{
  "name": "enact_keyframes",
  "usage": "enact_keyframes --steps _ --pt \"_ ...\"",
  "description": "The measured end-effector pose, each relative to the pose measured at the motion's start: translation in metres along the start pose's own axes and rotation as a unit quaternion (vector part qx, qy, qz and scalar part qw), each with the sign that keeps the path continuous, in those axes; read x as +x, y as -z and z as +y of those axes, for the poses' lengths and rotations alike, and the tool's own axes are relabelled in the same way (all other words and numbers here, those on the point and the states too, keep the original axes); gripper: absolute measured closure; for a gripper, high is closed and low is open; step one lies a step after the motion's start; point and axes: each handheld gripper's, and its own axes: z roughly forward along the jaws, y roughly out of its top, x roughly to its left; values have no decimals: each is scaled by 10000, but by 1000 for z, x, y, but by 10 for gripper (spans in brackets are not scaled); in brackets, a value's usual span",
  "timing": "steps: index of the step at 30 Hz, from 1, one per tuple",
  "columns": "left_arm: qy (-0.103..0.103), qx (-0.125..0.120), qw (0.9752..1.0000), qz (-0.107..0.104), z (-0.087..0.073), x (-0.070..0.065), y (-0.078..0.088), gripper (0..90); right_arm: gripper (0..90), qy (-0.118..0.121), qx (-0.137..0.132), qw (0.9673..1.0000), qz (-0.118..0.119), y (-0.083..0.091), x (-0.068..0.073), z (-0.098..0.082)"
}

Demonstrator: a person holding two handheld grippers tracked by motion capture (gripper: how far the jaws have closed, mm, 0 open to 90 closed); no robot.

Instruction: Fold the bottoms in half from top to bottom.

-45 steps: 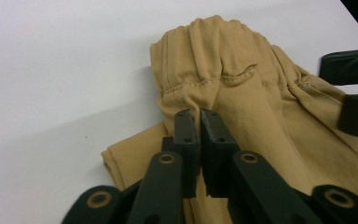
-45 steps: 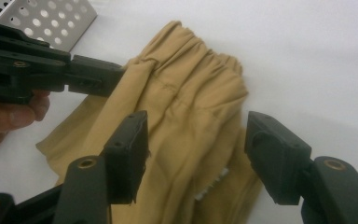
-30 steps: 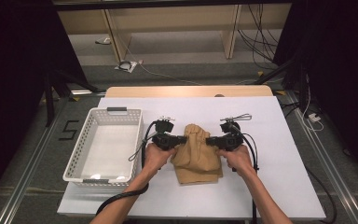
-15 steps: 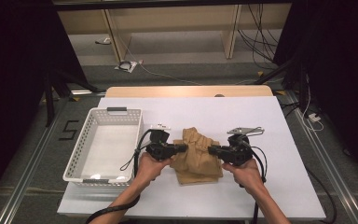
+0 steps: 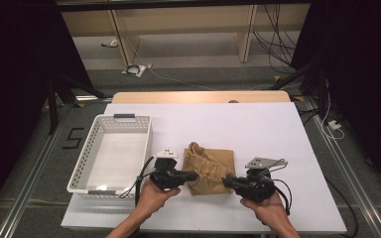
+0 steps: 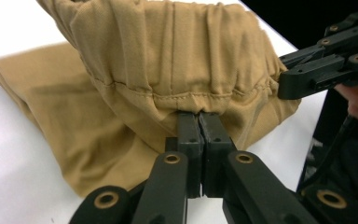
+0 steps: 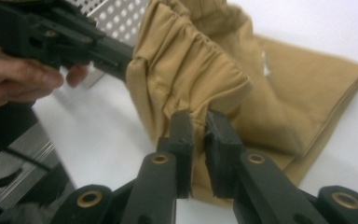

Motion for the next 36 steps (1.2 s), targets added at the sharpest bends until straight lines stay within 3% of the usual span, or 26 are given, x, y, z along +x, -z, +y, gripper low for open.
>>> enact_keyframes --steps 11,20,30,32,36 --pt "-209 274 9994 40 -20 -7 6 883 822 256 344 9990 122 3 18 -23" --pt "-161 359 9992 21 -31 -7 9 876 835 324 610 9975 158 -1 25 -37" --pt "-136 393 9991 80 -33 -9 24 830 836 319 657 9972 136 -1 25 -40" --pt "-61 420 9990 159 -32 -8 29 792 836 304 674 9972 131 -2 25 -40" --pt "115 271 9981 545 -27 -3 42 835 836 299 719 9969 124 -3 25 -41"
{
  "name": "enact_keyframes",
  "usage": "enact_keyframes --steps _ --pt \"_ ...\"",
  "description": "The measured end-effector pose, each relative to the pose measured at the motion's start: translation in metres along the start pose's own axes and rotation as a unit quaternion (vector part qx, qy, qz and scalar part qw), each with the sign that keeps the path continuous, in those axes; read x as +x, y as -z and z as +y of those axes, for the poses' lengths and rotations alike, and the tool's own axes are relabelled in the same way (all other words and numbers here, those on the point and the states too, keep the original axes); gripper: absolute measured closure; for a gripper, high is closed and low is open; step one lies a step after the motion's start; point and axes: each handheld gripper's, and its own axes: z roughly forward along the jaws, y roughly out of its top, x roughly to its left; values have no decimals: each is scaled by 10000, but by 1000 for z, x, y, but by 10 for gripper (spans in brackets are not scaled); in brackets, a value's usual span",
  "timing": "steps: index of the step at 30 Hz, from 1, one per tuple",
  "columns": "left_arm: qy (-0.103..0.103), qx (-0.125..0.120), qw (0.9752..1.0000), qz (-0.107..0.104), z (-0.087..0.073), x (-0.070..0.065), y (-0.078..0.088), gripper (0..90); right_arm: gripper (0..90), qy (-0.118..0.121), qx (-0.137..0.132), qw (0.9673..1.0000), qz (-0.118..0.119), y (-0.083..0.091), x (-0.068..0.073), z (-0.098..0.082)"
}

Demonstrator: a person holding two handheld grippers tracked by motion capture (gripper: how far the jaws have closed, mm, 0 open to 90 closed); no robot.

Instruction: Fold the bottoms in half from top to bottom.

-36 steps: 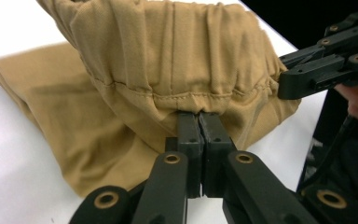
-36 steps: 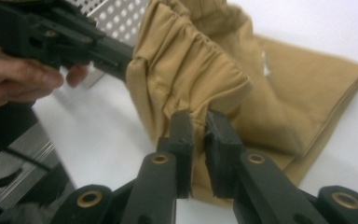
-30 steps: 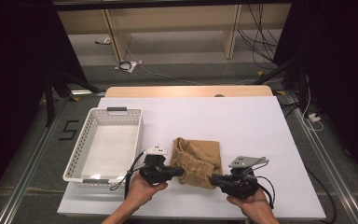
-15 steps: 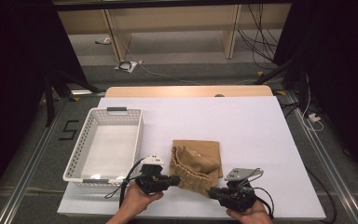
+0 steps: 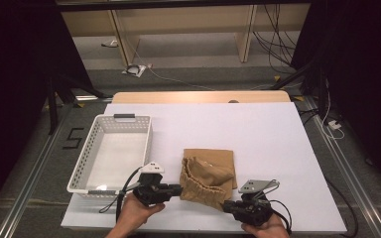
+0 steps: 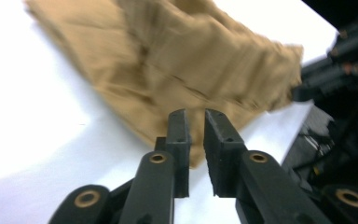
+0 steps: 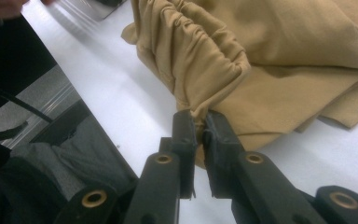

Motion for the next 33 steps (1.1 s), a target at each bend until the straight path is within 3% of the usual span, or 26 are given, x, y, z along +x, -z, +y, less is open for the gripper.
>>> enact_keyframes --steps 2,4,10,15,19,22,24,26,33 --pt "45 -80 9999 136 1 1 2 894 836 -7 20 10000 6 0 0 0" --pt "81 -144 9995 287 2 2 1 896 836 -23 29 10000 13 -1 -1 0" --pt "163 -323 9983 455 9 1 -10 897 835 37 42 10000 44 -1 1 -2" --pt "293 -271 9977 552 17 9 -28 897 832 49 102 9999 87 -2 3 -4" --pt "419 -266 9977 470 20 15 -38 897 829 133 110 9997 165 -2 6 -4" --pt "483 -317 9979 297 23 17 -39 897 824 184 148 9995 213 -2 8 -5" --pt "446 -359 9981 216 25 14 -38 897 811 200 145 9995 214 -2 8 -4" --pt "375 -393 9985 122 25 10 -36 897 738 186 144 9993 301 -1 8 -4" --pt "141 -317 9992 -198 20 -6 -32 898 700 143 -247 9987 420 10 6 -3"
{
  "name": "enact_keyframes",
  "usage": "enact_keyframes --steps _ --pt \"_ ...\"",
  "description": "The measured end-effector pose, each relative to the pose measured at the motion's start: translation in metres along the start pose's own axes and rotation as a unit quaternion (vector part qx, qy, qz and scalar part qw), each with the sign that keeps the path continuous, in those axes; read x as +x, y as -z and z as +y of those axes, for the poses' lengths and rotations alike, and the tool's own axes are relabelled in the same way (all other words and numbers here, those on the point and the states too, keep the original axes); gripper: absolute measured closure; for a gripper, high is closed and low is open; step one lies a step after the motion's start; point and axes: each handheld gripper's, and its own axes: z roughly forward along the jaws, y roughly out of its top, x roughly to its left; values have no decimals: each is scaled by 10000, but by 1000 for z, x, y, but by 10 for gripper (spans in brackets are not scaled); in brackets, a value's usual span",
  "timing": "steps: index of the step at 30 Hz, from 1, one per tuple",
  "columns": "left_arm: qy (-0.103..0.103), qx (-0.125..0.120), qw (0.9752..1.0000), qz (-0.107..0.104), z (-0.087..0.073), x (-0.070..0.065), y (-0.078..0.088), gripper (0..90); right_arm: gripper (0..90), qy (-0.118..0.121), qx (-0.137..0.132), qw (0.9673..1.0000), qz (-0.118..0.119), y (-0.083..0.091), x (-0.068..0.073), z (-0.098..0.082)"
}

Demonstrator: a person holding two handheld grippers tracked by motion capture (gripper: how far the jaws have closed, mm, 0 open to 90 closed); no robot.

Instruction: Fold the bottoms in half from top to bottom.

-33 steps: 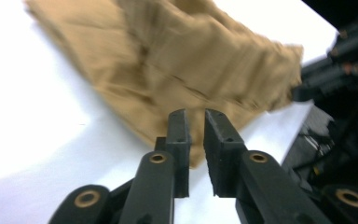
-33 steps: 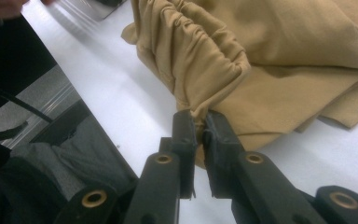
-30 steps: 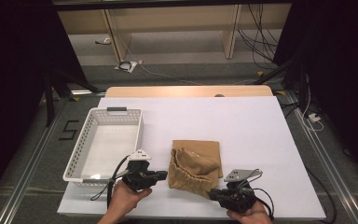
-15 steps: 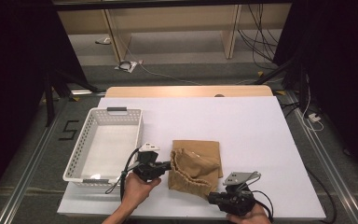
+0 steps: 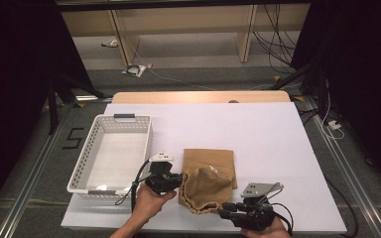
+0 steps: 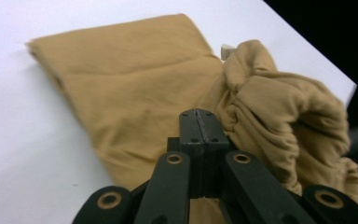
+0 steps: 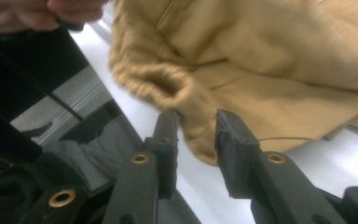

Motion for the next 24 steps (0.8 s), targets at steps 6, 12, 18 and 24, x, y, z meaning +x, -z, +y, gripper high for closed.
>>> enact_keyframes --steps 6,12,18,24 --pt "-178 190 9994 -246 -11 -9 -2 898 693 -192 -315 9992 -183 10 -8 1" --pt "-324 306 9986 -278 -15 -16 -2 897 674 -418 -399 9973 -448 14 -19 0" --pt "-157 256 9995 -122 -15 -9 5 781 549 -391 -380 9951 -821 12 -24 0" --pt "139 178 9993 302 -14 -1 7 566 411 -496 -315 9911 -1197 6 -31 4"
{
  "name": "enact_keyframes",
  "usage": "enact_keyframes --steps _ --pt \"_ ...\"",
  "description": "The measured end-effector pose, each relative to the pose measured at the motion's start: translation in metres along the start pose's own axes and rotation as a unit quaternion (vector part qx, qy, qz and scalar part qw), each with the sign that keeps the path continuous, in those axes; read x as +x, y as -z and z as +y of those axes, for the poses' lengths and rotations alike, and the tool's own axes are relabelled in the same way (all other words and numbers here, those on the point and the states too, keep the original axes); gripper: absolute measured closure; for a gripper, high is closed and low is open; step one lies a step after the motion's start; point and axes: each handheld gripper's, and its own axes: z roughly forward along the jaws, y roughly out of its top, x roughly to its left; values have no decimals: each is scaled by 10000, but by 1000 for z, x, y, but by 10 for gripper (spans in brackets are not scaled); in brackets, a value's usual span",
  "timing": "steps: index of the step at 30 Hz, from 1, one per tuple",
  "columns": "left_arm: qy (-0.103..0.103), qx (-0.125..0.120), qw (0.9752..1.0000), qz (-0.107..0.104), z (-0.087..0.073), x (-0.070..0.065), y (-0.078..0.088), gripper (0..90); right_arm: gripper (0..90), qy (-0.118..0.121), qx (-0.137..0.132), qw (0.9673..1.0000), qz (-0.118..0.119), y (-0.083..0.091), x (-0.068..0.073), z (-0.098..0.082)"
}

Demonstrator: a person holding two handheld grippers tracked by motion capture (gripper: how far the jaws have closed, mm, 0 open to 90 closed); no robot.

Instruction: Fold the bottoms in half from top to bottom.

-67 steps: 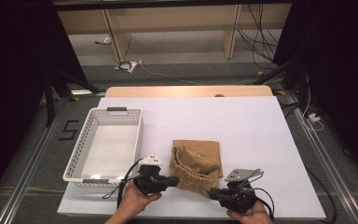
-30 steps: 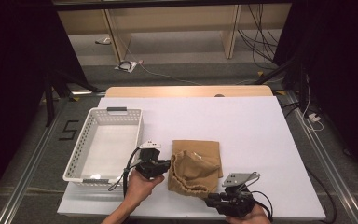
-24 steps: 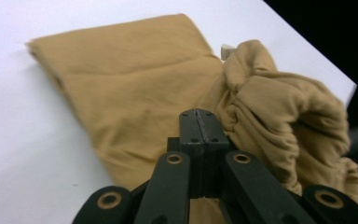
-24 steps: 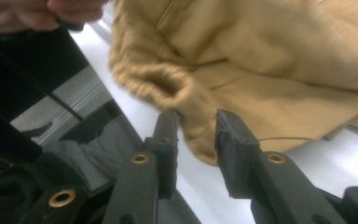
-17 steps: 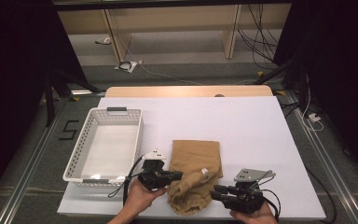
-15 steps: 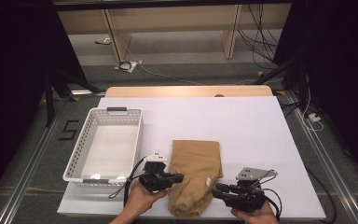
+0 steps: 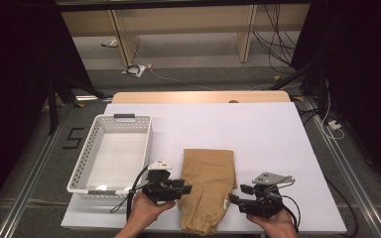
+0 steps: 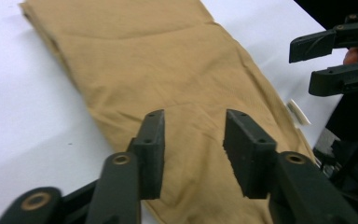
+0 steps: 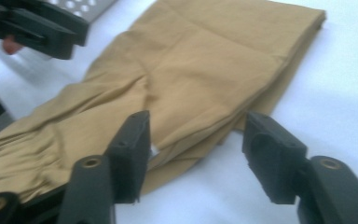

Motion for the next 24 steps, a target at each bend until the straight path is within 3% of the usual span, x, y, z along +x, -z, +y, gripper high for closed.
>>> enact_keyframes --steps 7,15,20,24 --pt "512 64 9984 231 -6 14 -10 446 369 -301 158 9993 -133 -16 -8 5" --pt "716 139 9963 449 -8 22 -18 357 363 -424 451 9979 -177 -35 -7 10" --pt "796 228 9955 468 -9 26 -21 368 368 -518 668 9963 -136 -44 -7 9" --pt "820 276 9955 377 -10 28 -24 480 401 -685 758 9948 0 -48 -10 8"
